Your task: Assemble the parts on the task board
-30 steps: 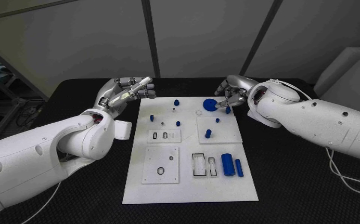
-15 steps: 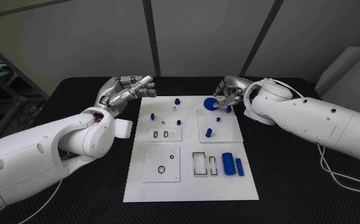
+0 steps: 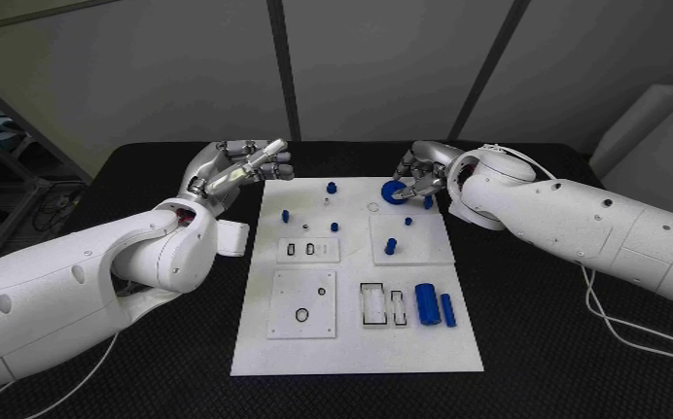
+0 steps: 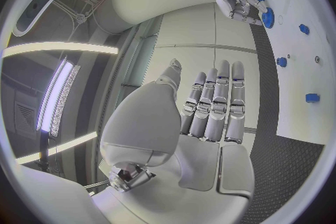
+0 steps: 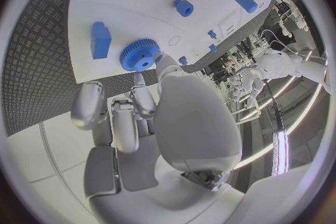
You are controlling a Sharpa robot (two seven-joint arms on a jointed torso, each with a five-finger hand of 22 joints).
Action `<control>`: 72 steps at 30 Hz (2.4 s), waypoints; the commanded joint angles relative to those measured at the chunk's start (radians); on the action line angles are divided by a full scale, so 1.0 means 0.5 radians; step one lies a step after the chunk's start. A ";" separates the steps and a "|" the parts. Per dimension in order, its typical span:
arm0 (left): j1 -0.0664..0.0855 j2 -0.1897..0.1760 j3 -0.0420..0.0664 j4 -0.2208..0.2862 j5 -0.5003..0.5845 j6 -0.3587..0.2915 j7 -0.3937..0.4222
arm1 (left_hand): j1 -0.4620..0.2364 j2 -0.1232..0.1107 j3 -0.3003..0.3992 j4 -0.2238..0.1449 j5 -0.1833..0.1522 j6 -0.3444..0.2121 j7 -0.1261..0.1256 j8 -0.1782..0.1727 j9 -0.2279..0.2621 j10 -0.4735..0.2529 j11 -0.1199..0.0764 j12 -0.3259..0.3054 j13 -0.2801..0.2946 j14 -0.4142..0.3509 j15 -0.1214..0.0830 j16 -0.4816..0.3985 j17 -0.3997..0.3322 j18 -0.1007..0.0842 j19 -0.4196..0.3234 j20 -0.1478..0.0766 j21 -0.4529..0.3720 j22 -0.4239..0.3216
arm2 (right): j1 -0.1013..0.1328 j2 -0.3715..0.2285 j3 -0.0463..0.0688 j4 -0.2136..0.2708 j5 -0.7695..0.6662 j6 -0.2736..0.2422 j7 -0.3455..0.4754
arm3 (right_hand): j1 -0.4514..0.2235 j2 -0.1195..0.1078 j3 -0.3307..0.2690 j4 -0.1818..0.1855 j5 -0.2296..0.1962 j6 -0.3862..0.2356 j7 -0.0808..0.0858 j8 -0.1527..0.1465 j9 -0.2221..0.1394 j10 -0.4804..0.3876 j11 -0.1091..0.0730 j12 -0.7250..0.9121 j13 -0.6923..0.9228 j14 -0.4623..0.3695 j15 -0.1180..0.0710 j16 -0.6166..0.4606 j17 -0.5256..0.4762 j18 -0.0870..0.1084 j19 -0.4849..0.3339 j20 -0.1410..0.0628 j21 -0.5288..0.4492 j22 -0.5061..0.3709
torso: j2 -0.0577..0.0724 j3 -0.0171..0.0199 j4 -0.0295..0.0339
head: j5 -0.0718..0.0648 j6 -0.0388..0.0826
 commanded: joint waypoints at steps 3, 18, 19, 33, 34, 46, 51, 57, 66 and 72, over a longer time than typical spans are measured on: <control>0.003 0.002 0.002 0.001 -0.012 0.021 0.006 | -0.019 -0.001 -0.004 -0.013 -0.009 0.007 0.010 -0.008 0.000 -0.005 -0.009 -0.009 0.001 -0.007 0.004 -0.014 0.002 -0.022 -0.015 -0.003 0.014 0.003 | 0.004 0.015 0.001 -0.011 0.008 0.057 0.020 | 0.012 0.013 -0.002 0.010 0.008 -0.009 0.002 0.011 0.003 0.019 0.003 0.019 0.011 0.171 0.013 0.010 0.348 -0.010 0.011 -0.002 0.014 0.005 | 0.000 0.0002 -0.002 | 0.000 -0.005; 0.003 -0.001 0.002 -0.001 -0.012 0.015 0.001 | -0.019 0.001 -0.003 -0.015 -0.009 0.007 0.010 -0.008 0.000 -0.005 -0.009 -0.009 0.001 -0.007 0.004 -0.015 0.003 -0.022 -0.016 -0.003 0.014 0.003 | 0.003 0.033 0.000 -0.031 -0.022 0.099 0.007 | 0.059 0.048 0.027 -0.026 0.020 0.016 0.002 0.037 0.005 0.045 0.003 0.102 0.102 0.181 0.014 0.032 0.400 -0.017 0.030 0.000 0.040 0.049 | 0.000 0.0010 0.000 | -0.002 -0.018; 0.003 -0.001 0.002 -0.001 -0.012 0.014 0.001 | -0.019 0.001 -0.003 -0.015 -0.009 0.007 0.010 -0.008 0.000 -0.005 -0.009 -0.009 0.001 -0.007 0.004 -0.015 0.003 -0.022 -0.016 -0.003 0.014 0.003 | 0.003 0.033 0.000 -0.032 -0.031 0.102 0.006 | 0.065 0.050 0.030 -0.032 0.020 0.016 0.002 0.037 0.005 0.046 0.003 0.107 0.108 0.182 0.015 0.033 0.403 -0.018 0.031 0.000 0.042 0.053 | 0.000 0.0011 -0.001 | -0.002 -0.019; 0.003 -0.005 0.002 -0.006 -0.012 0.007 -0.003 | -0.013 0.003 -0.001 -0.021 -0.009 0.007 0.009 -0.008 0.000 -0.005 -0.010 -0.010 0.001 -0.007 0.004 -0.018 0.004 -0.022 -0.018 -0.002 0.015 0.003 | 0.003 0.015 0.000 -0.021 -0.093 0.117 0.012 | 0.122 0.043 0.062 -0.107 0.020 -0.011 0.009 0.031 -0.004 0.043 0.009 0.130 0.135 0.186 0.020 0.044 0.428 -0.023 0.041 0.004 0.060 0.083 | 0.001 0.0021 -0.002 | -0.004 -0.027; 0.003 -0.006 0.002 -0.007 -0.012 0.006 -0.004 | -0.013 0.003 -0.001 -0.021 -0.009 0.007 0.009 -0.008 0.000 -0.005 -0.010 -0.010 0.001 -0.007 0.004 -0.018 0.004 -0.022 -0.018 -0.002 0.015 0.003 | 0.003 0.014 0.000 -0.019 -0.095 0.114 0.014 | 0.117 0.039 0.061 -0.107 0.019 -0.019 0.010 0.028 -0.005 0.041 0.011 0.130 0.134 0.186 0.022 0.044 0.429 -0.023 0.041 0.005 0.060 0.084 | 0.001 0.0029 -0.002 | -0.005 -0.026; 0.003 -0.005 0.002 -0.014 -0.012 0.003 -0.005 | -0.013 0.003 -0.001 -0.021 -0.009 0.007 0.009 -0.008 0.000 -0.005 -0.010 -0.010 0.001 -0.007 0.004 -0.018 0.004 -0.022 -0.018 -0.002 0.015 0.003 | 0.002 0.004 -0.001 -0.012 -0.097 0.097 0.012 | 0.095 0.026 0.055 -0.104 0.014 -0.054 0.014 0.015 -0.009 0.028 0.015 0.123 0.127 0.188 0.026 0.047 0.438 -0.024 0.040 0.010 0.063 0.089 | 0.001 0.0021 -0.002 | -0.016 -0.024; 0.003 -0.005 0.002 -0.016 -0.012 0.004 -0.006 | -0.013 0.003 -0.001 -0.021 -0.009 0.007 0.009 -0.008 0.000 -0.005 -0.010 -0.010 0.001 -0.007 0.004 -0.018 0.004 -0.022 -0.018 -0.002 0.015 0.003 | 0.002 -0.002 -0.001 -0.006 -0.099 0.096 0.001 | 0.082 0.017 0.051 -0.100 0.015 -0.071 0.018 0.011 -0.010 0.021 0.019 0.118 0.122 0.189 0.029 0.050 0.444 -0.025 0.041 0.012 0.065 0.093 | 0.001 0.0018 -0.002 | -0.019 -0.023; 0.003 -0.005 0.002 -0.018 -0.012 0.005 -0.006 | -0.010 0.004 0.000 -0.024 -0.009 0.007 0.010 -0.009 0.000 -0.005 -0.009 -0.010 0.001 -0.007 0.004 -0.019 0.005 -0.021 -0.019 -0.002 0.016 0.003 | 0.002 -0.008 -0.001 -0.001 -0.109 0.098 -0.012 | 0.075 0.010 0.048 -0.096 0.016 -0.082 0.022 0.009 -0.010 0.012 0.022 0.110 0.113 0.191 0.032 0.052 0.450 -0.025 0.042 0.014 0.067 0.096 | 0.001 0.0018 -0.001 | -0.024 -0.021; 0.003 -0.003 0.002 -0.020 -0.012 0.007 -0.006 | -0.010 0.004 0.000 -0.024 -0.009 0.007 0.010 -0.009 0.000 -0.005 -0.009 -0.010 0.001 -0.007 0.004 -0.019 0.005 -0.021 -0.019 -0.002 0.016 0.003 | 0.002 -0.007 -0.001 0.001 -0.112 0.110 -0.013 | 0.073 0.011 0.048 -0.094 0.016 -0.083 0.022 0.009 -0.009 0.012 0.023 0.111 0.114 0.192 0.032 0.055 0.457 -0.026 0.043 0.015 0.068 0.099 | 0.002 0.0019 0.000 | -0.026 -0.022; 0.003 -0.002 0.002 -0.021 -0.012 0.008 -0.006 | -0.010 0.005 0.000 -0.025 -0.009 0.007 0.010 -0.009 0.000 -0.005 -0.009 -0.011 0.001 -0.007 0.004 -0.020 0.005 -0.021 -0.020 -0.002 0.016 0.003 | 0.002 -0.003 -0.001 -0.002 -0.112 0.118 -0.018 | 0.077 0.043 0.071 -0.096 0.022 -0.013 0.016 0.058 0.008 0.022 0.019 0.128 0.132 0.193 0.032 0.057 0.461 -0.027 0.048 0.018 0.075 0.112 | 0.002 0.0012 0.000 | -0.027 -0.026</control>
